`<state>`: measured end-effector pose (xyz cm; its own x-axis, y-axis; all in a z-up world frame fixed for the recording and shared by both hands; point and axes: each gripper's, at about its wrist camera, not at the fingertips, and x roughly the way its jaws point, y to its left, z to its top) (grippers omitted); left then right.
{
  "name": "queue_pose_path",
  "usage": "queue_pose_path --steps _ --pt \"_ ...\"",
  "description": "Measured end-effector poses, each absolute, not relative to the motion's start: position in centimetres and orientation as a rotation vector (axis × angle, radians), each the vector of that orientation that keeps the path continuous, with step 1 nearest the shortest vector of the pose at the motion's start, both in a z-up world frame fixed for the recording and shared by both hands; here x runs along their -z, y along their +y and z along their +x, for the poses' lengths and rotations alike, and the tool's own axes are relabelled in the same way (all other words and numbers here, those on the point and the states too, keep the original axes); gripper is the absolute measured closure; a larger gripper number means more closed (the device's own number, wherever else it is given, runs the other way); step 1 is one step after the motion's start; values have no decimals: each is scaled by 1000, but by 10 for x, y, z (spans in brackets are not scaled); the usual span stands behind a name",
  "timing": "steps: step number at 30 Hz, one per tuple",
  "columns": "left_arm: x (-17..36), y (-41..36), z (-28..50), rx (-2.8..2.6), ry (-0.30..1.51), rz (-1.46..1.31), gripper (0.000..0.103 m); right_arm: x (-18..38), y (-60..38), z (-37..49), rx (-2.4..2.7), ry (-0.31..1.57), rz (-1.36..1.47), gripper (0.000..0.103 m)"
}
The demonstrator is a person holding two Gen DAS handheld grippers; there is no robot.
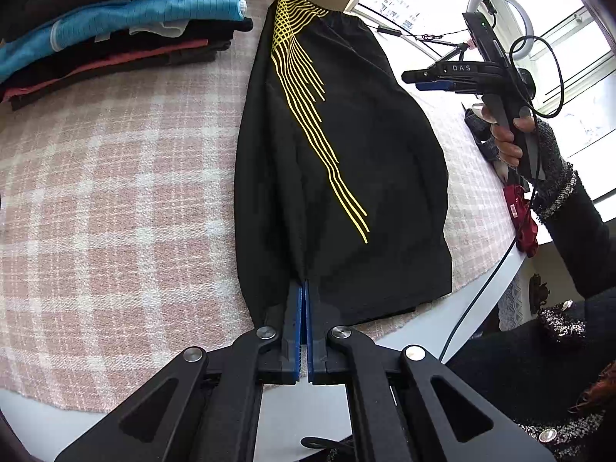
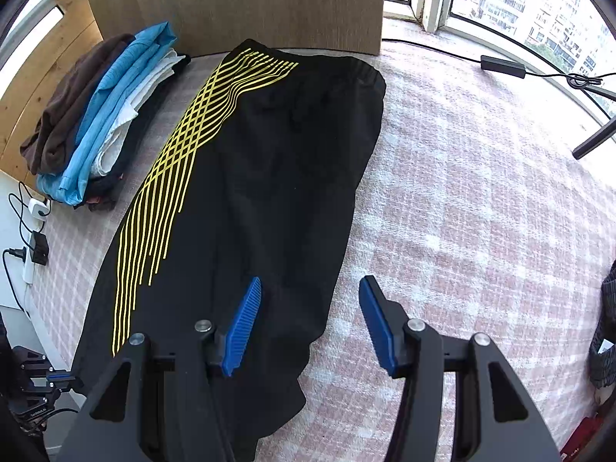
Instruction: Fold clothes
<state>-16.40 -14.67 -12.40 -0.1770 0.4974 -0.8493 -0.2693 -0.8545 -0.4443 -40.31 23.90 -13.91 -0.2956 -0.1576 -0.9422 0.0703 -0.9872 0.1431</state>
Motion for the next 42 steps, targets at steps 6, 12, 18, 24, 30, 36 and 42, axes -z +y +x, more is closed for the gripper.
queue_pose_path --steps 6,12,18,24,30,36,42 --pt "150 -159 -171 -2034 -315 -1709 90 150 249 -416 2428 -143 1811 50" --pt "129 -157 -181 -2087 -249 -1638 82 156 245 -479 2561 35 1758 50" --pt "145 -152 -190 -2055 -150 -1692 82 174 253 -533 2614 133 1808 48" --pt "126 -178 -183 -2057 -235 -1669 67 115 277 -468 2656 -117 1679 46" --pt "127 -163 -180 -2044 -198 -1704 60 118 270 -339 2505 -244 1714 45" --pt "140 -134 -183 -2031 -75 -1748 56 161 236 -222 2403 -293 1780 45" --pt "140 -118 -182 -1985 94 -1709 58 176 185 -185 2420 -355 1749 45"
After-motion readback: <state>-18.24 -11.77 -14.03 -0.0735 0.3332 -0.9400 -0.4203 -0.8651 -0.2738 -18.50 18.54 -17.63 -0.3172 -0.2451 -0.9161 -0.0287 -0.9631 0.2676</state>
